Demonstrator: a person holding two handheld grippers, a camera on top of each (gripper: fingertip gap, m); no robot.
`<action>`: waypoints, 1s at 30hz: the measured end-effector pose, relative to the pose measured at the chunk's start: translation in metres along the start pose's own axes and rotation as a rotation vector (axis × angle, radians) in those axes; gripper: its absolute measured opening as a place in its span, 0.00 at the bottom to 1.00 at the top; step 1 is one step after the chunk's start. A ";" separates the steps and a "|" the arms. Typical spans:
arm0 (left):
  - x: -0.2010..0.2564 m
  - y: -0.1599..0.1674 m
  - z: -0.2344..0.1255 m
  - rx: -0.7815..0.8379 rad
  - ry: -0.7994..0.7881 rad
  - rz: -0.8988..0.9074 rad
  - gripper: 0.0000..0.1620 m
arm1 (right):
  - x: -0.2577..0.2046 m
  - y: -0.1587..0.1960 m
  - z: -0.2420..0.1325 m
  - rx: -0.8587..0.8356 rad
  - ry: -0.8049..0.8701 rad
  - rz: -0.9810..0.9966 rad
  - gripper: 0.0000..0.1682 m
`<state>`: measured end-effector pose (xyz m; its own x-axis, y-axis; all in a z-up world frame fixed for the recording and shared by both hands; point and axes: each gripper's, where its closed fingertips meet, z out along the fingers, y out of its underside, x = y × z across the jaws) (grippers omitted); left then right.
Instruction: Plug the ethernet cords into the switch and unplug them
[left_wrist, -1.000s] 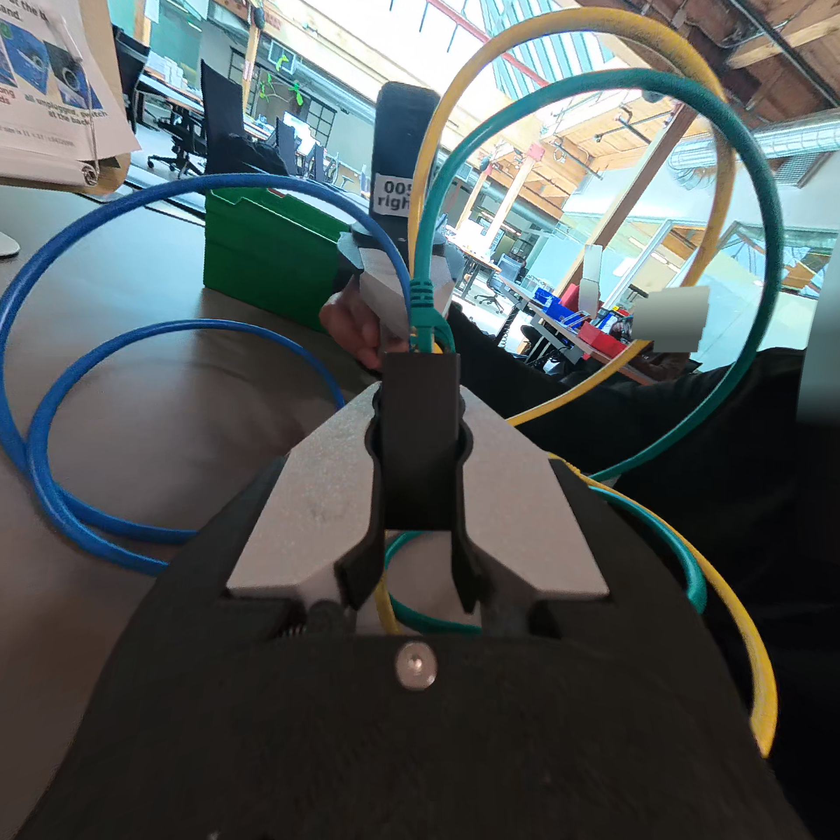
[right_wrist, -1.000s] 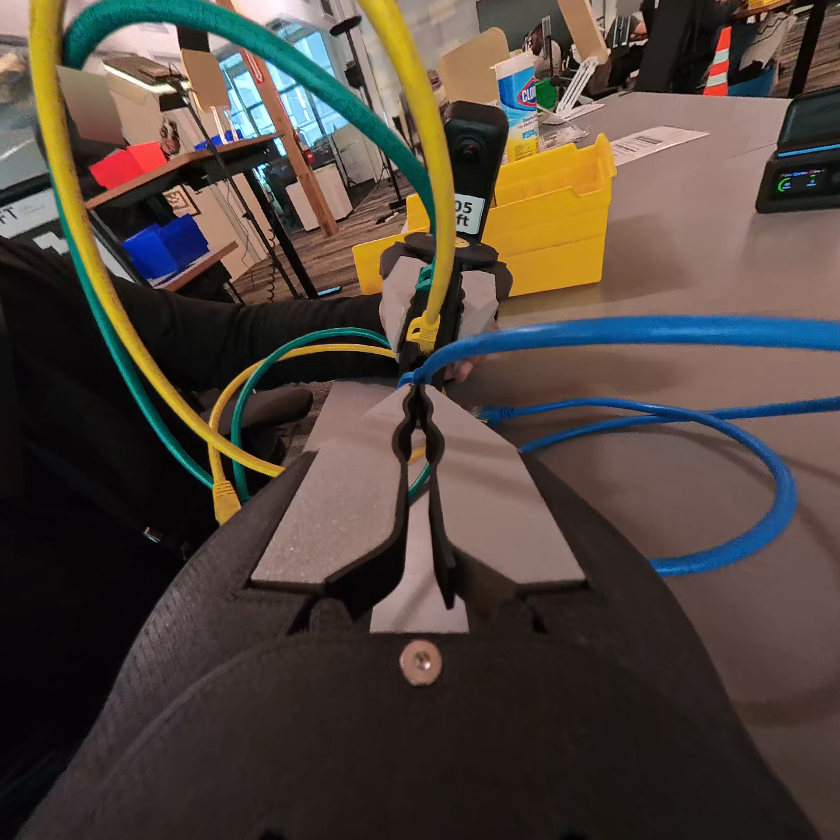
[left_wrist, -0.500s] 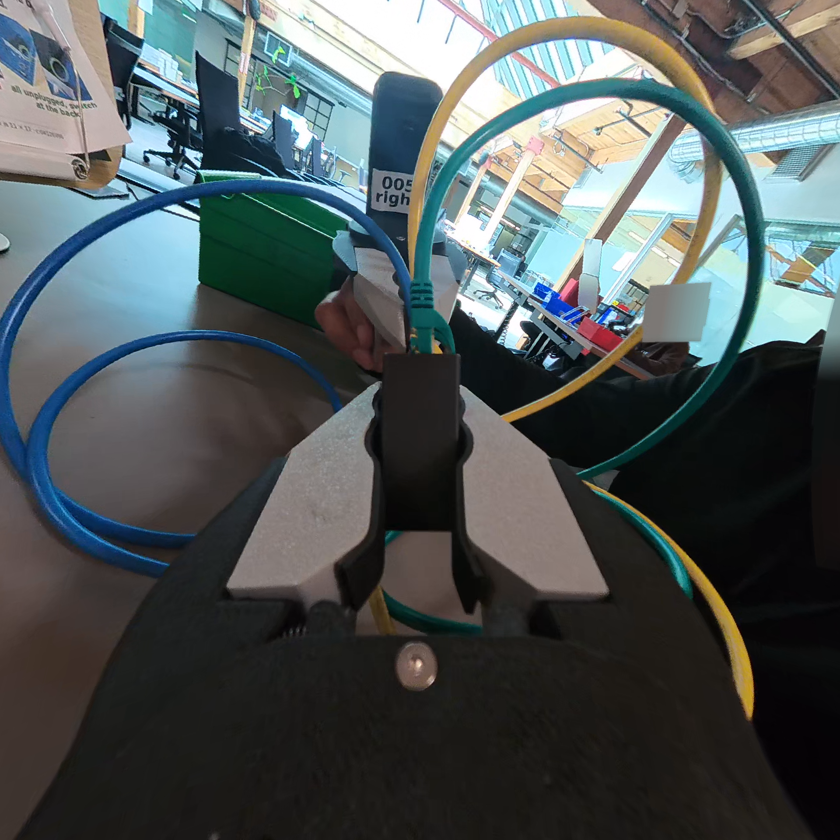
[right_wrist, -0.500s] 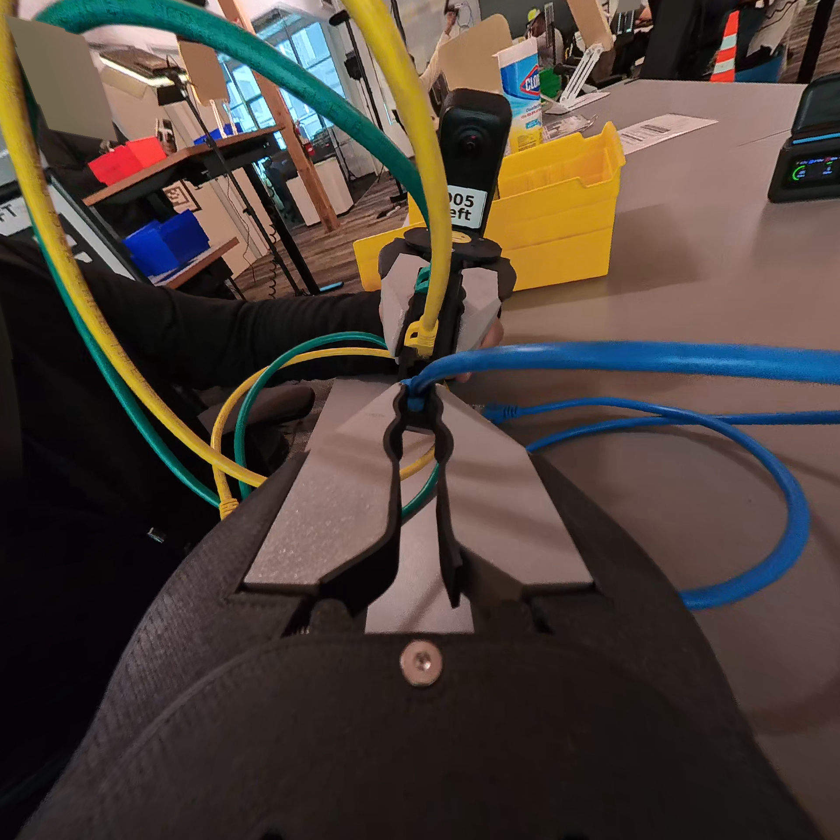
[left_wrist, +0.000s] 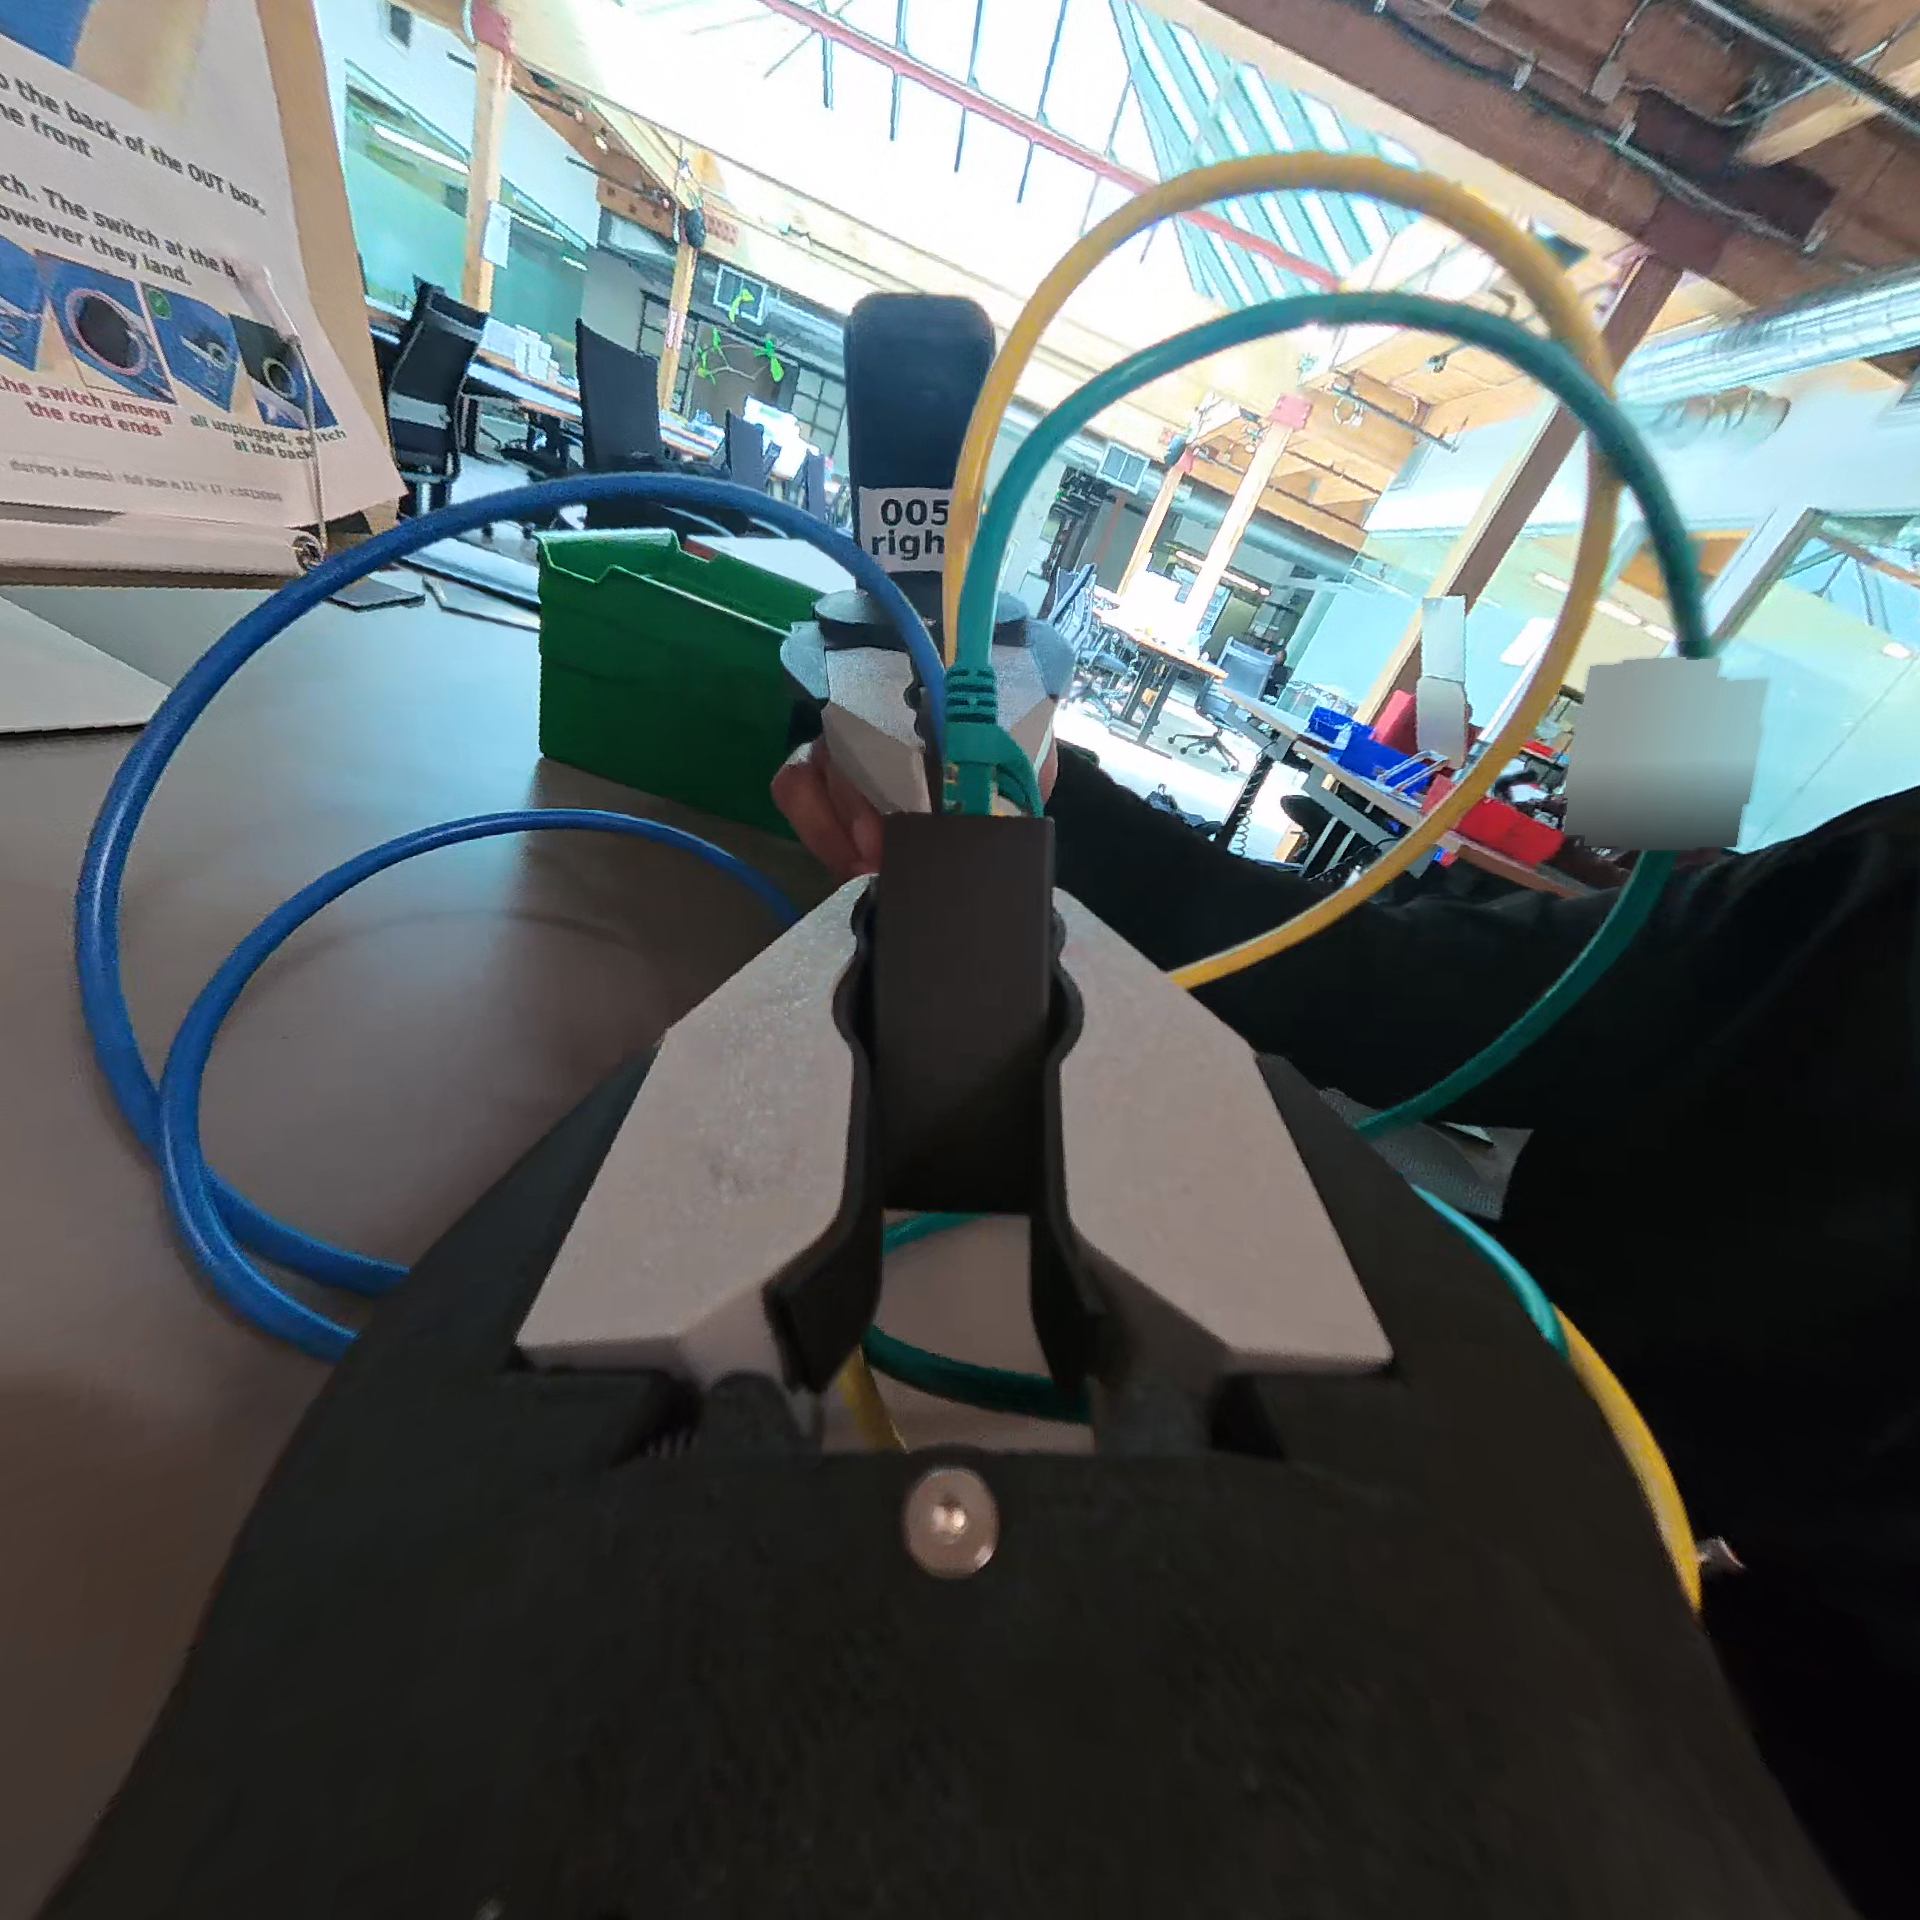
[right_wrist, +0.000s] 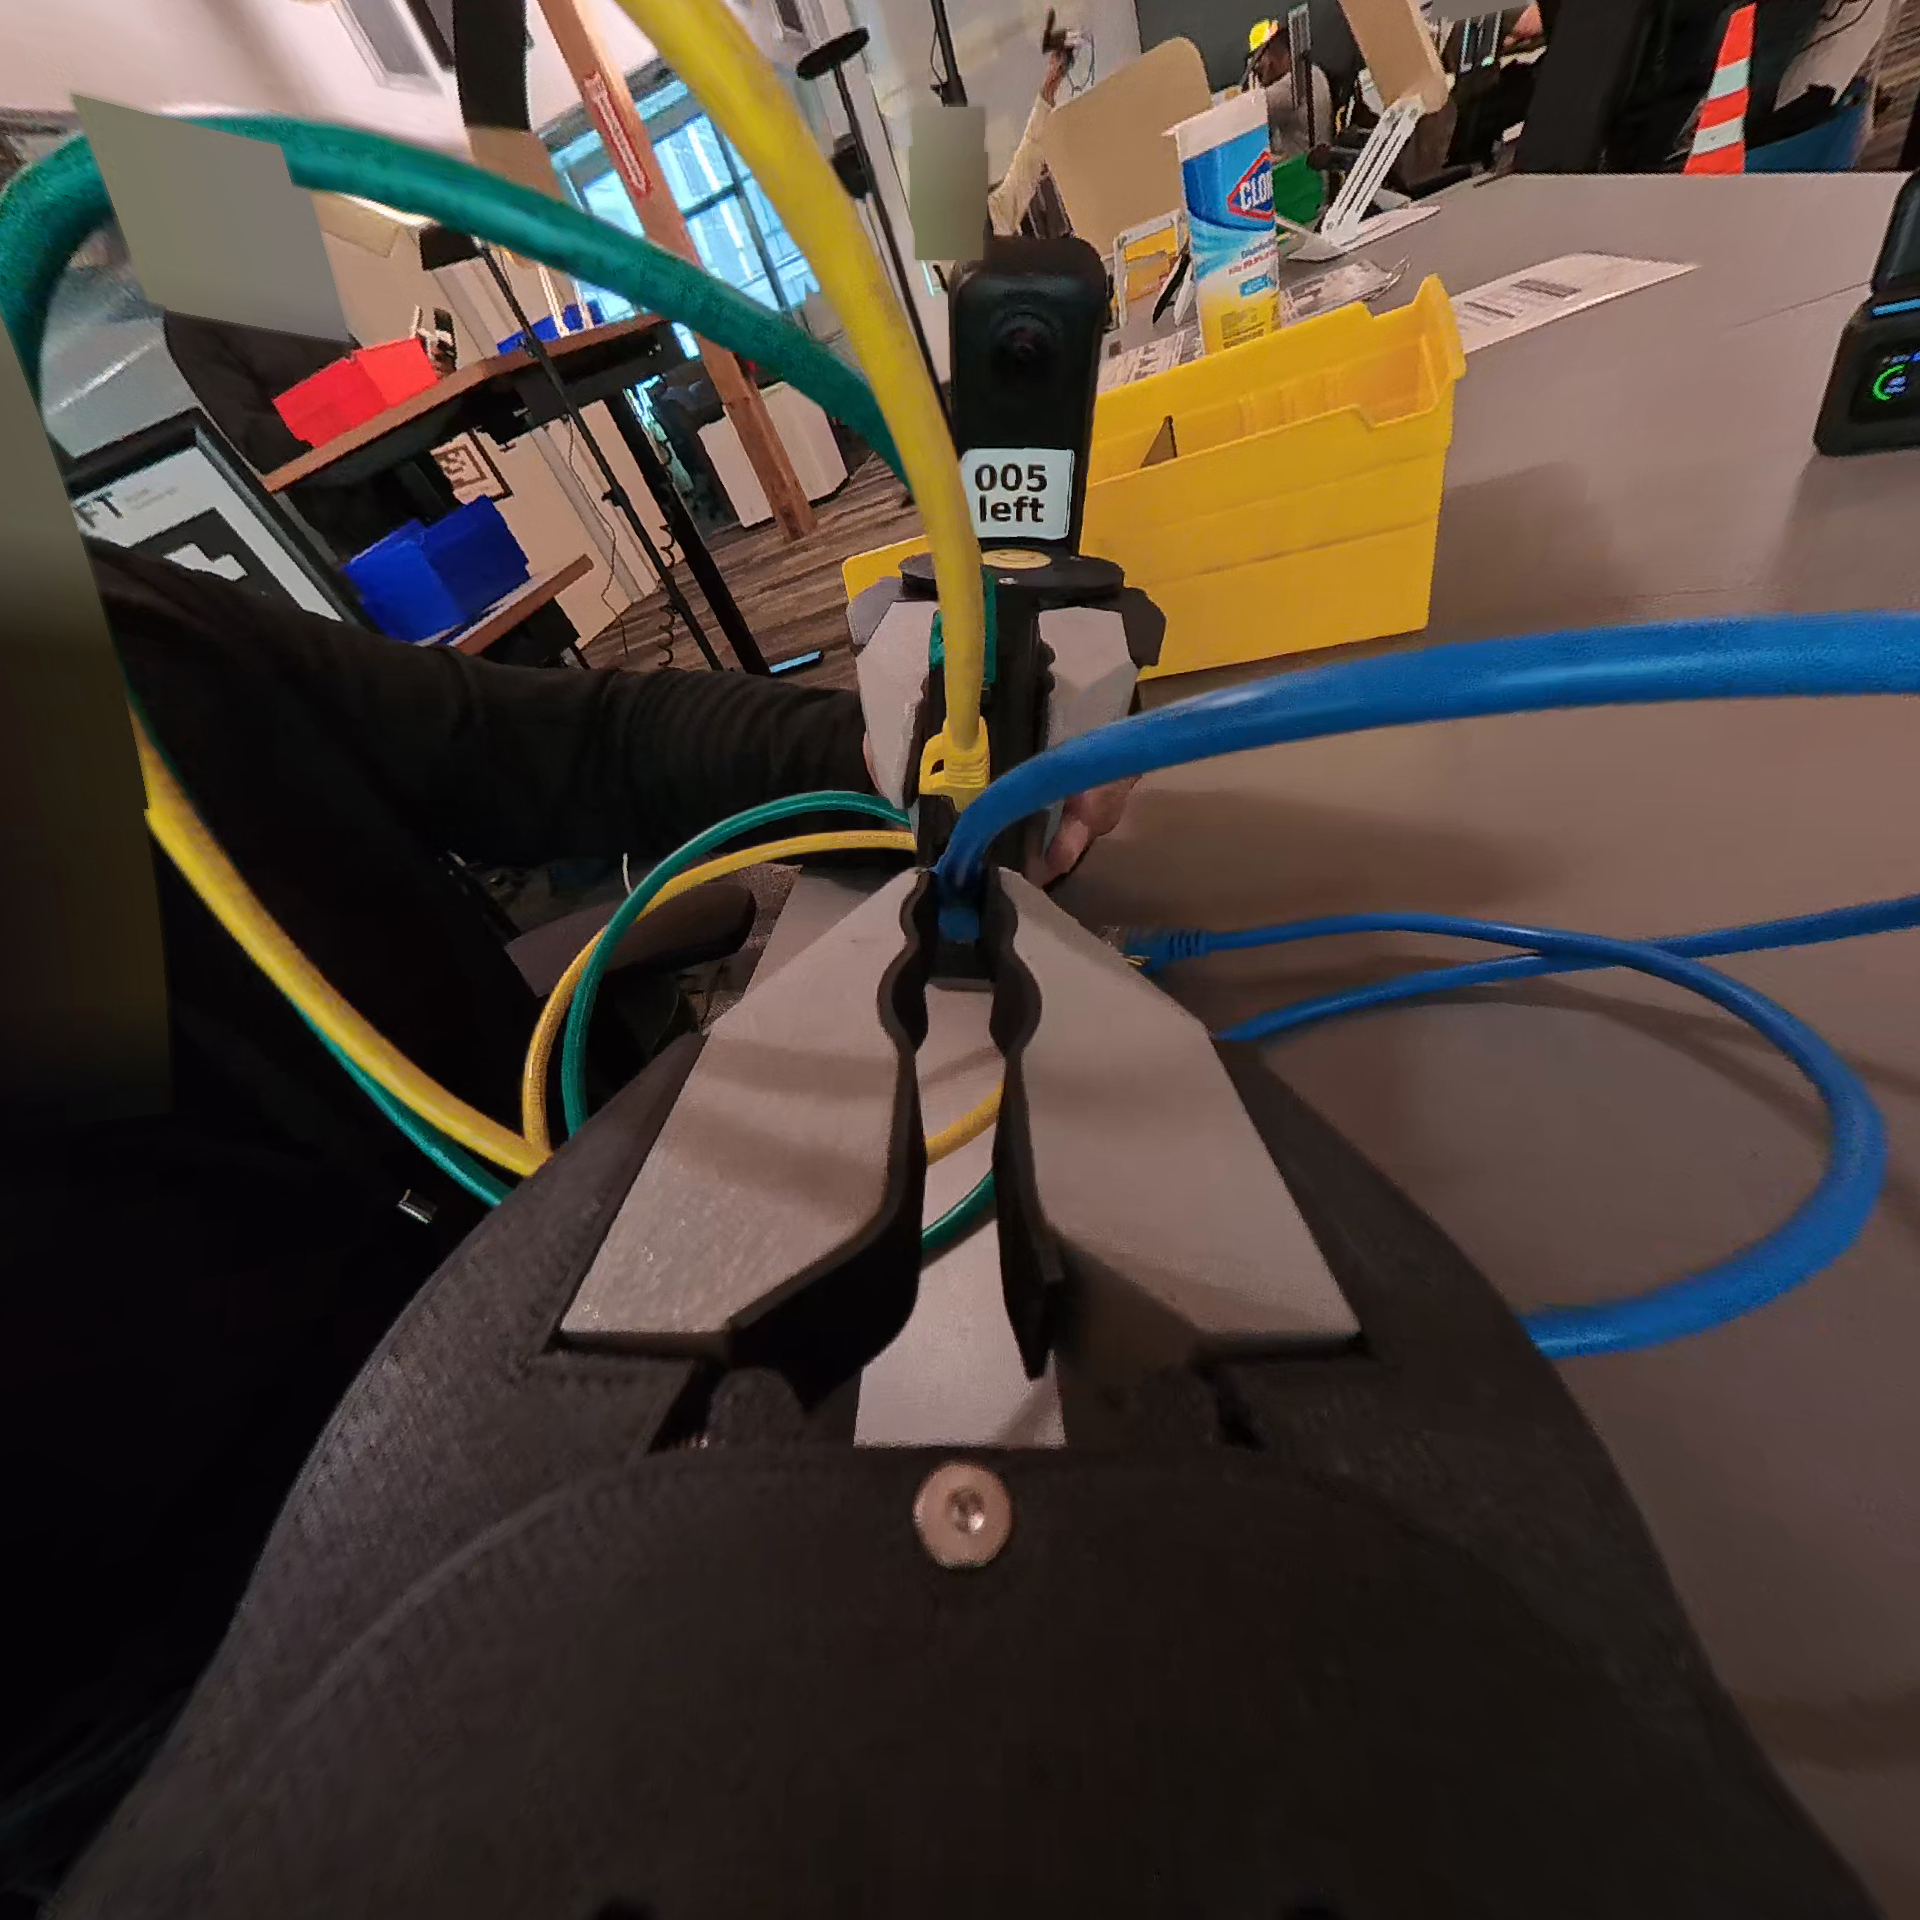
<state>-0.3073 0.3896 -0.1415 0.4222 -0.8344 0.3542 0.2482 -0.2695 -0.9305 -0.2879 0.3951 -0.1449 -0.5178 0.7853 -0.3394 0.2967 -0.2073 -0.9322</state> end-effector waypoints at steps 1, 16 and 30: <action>0.000 -0.003 0.000 0.017 -0.003 -0.001 0.15 | 0.000 0.001 0.001 -0.001 -0.004 0.004 0.03; 0.005 -0.036 -0.015 0.156 0.027 0.048 0.16 | 0.003 0.010 0.017 -0.020 -0.011 -0.021 0.26; 0.000 -0.036 -0.007 0.161 0.021 0.025 0.17 | 0.018 0.012 0.063 -0.085 0.186 -0.215 0.15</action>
<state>-0.3222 0.3958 -0.1088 0.4122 -0.8503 0.3272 0.3750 -0.1689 -0.9115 -0.3439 0.3699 -0.1704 -0.4222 0.9011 -0.0992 0.2661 0.0186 -0.9638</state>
